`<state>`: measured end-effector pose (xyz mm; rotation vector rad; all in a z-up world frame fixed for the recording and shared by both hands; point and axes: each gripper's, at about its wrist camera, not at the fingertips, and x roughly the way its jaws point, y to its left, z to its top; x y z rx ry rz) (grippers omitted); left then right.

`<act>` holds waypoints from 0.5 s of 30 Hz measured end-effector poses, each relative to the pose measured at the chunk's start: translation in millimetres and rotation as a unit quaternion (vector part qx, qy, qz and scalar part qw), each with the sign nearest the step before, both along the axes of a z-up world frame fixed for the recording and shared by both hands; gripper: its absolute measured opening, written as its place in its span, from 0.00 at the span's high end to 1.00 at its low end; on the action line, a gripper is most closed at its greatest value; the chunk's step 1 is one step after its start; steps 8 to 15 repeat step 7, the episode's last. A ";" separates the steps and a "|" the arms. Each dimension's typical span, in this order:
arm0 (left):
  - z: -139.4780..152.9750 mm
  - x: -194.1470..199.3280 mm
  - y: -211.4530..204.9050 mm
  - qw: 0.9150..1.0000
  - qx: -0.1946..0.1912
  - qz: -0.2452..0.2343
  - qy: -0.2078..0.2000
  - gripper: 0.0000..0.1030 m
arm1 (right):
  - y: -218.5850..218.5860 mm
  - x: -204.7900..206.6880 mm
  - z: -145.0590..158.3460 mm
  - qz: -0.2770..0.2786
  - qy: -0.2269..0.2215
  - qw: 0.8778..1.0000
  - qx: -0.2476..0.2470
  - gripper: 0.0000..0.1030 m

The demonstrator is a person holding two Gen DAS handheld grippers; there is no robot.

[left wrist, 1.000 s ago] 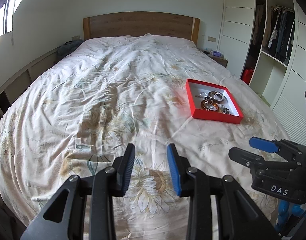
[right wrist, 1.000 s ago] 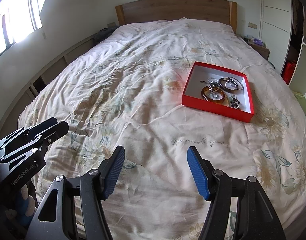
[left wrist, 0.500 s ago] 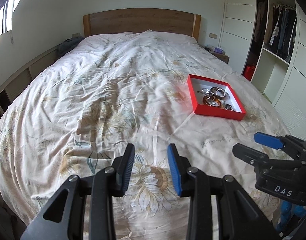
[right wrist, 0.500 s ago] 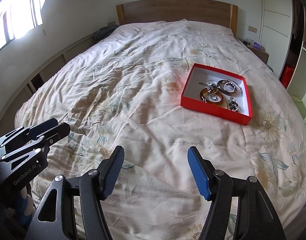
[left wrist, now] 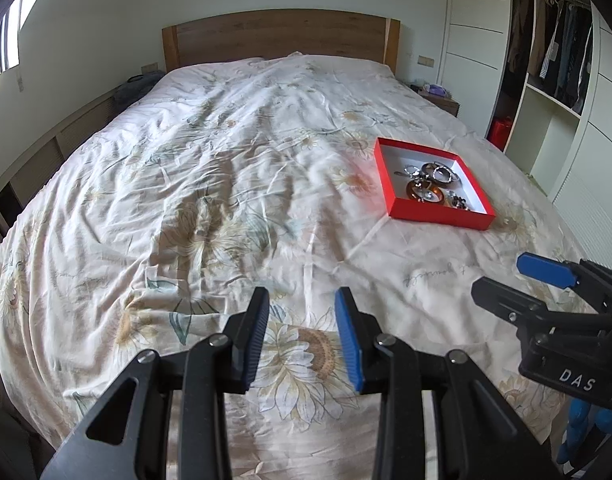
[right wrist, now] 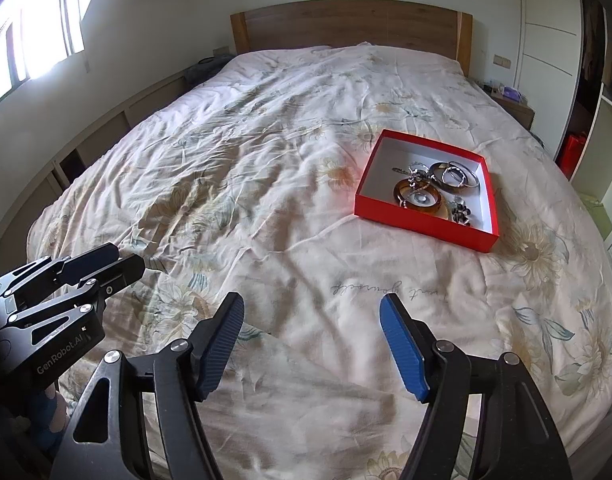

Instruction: Organize jewelry

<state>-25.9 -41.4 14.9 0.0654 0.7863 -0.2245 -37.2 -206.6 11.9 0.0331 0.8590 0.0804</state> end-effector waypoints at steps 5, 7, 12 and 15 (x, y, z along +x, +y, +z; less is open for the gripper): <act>-0.2 0.4 0.7 1.000 0.000 0.000 0.001 0.68 | 2.1 0.6 -2.5 0.001 0.003 1.000 -0.001 0.32; -1.8 0.6 -0.6 1.000 -0.001 0.000 0.003 0.68 | 2.7 1.1 -3.2 0.001 0.004 1.000 -0.002 0.32; -1.8 0.6 -0.6 1.000 -0.001 0.000 0.003 0.68 | 2.7 1.1 -3.2 0.001 0.004 1.000 -0.002 0.32; -1.8 0.6 -0.6 1.000 -0.001 0.000 0.003 0.68 | 2.7 1.1 -3.2 0.001 0.004 1.000 -0.002 0.32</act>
